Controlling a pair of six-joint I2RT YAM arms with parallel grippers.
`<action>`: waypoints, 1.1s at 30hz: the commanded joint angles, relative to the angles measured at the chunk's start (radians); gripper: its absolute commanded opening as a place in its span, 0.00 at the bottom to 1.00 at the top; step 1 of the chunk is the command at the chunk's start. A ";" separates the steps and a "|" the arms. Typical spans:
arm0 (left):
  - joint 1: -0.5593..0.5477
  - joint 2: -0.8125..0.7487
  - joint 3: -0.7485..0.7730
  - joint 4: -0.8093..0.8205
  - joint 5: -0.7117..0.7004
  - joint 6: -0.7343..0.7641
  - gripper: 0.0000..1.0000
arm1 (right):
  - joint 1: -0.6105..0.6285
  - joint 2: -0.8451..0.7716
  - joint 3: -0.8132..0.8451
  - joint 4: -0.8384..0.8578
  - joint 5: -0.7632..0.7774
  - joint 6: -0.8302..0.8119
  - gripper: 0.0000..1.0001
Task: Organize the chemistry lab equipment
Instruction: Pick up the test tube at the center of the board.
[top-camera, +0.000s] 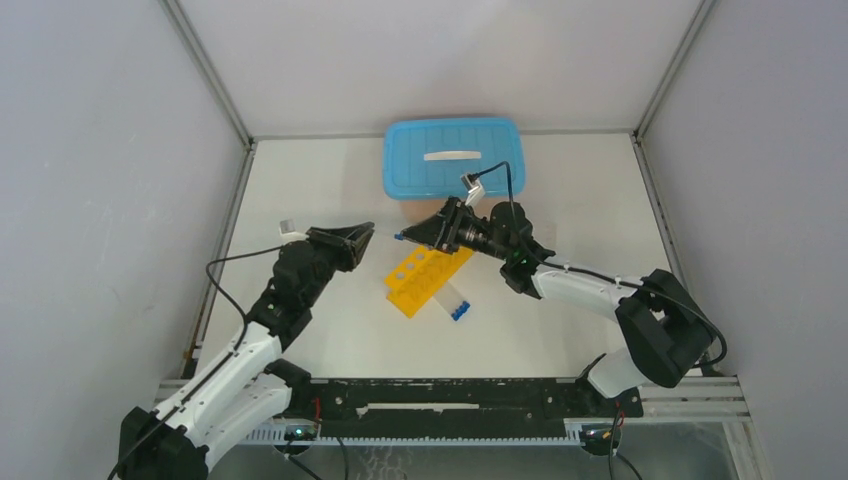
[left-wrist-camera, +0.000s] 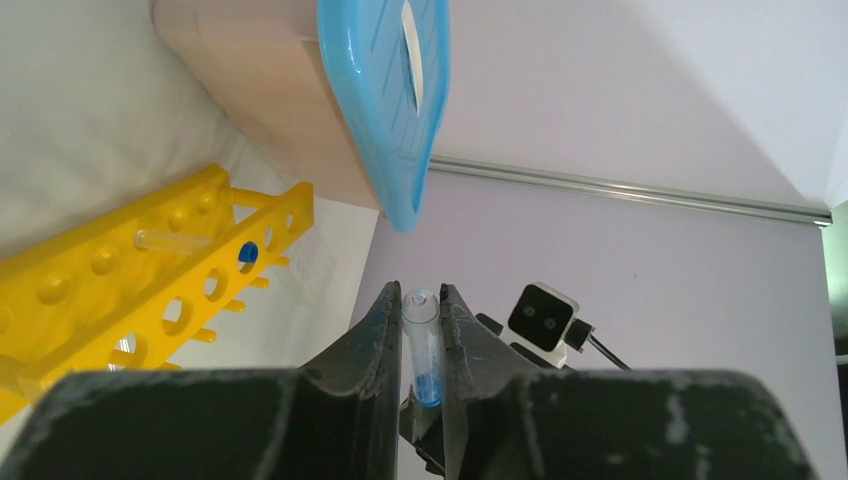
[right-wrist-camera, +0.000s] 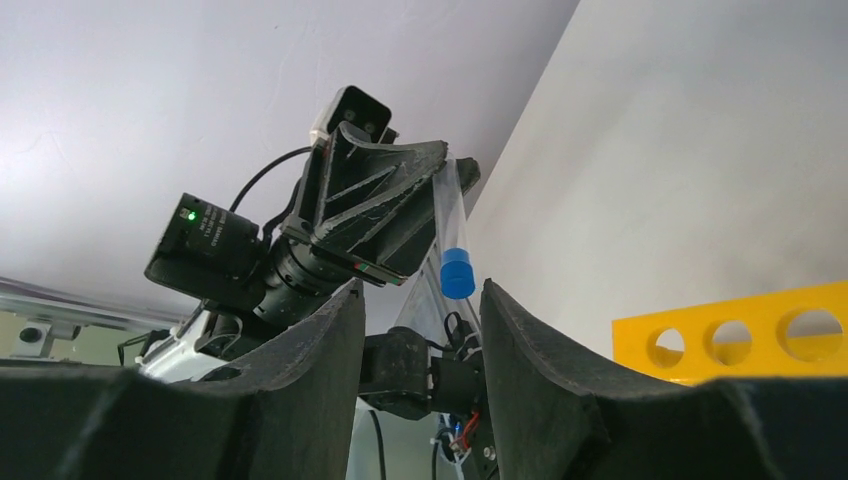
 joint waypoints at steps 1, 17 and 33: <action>-0.007 0.004 0.046 0.014 -0.012 -0.007 0.16 | 0.010 0.015 0.039 0.051 -0.008 -0.012 0.53; -0.024 -0.015 0.069 -0.030 -0.066 0.018 0.17 | 0.018 -0.002 0.046 0.009 -0.005 -0.040 0.51; -0.030 -0.005 0.070 -0.040 -0.065 0.020 0.17 | 0.027 0.005 0.047 0.029 -0.007 -0.032 0.51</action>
